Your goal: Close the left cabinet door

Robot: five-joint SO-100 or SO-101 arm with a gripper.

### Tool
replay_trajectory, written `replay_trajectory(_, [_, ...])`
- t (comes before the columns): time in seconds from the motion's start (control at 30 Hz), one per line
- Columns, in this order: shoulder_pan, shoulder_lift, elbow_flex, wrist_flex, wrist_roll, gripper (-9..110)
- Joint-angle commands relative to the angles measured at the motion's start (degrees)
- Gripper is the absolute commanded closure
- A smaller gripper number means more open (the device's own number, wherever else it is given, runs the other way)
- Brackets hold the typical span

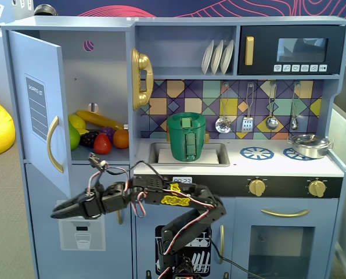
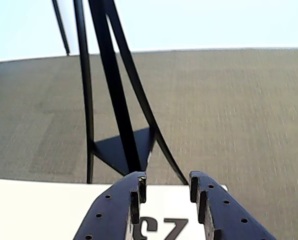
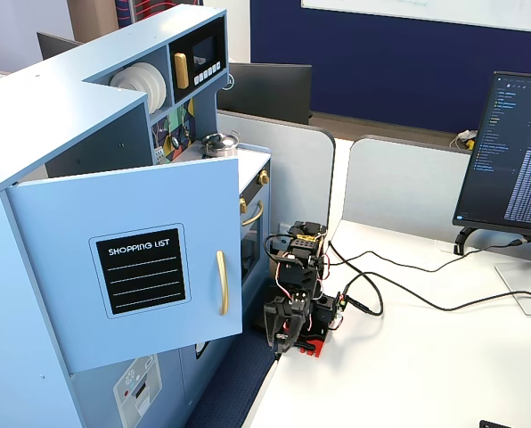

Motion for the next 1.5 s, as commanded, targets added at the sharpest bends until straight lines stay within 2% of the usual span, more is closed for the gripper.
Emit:
replay_trajectory(0.0, [-1.1, -6.4, -9.4, -4.0, -2.3, 102])
replay_trajectory(0.2, [-1.9, -15.0, -18.0, -5.4, -4.6, 102])
replay_trajectory(0.5, [-0.1, -22.5, -22.7, -9.0, -6.0, 102])
replay_trajectory(0.8, [6.9, -28.4, -27.4, -10.5, -7.5, 102])
replay_trajectory(1.47, [16.5, -20.7, -22.3, -8.1, -8.6, 102])
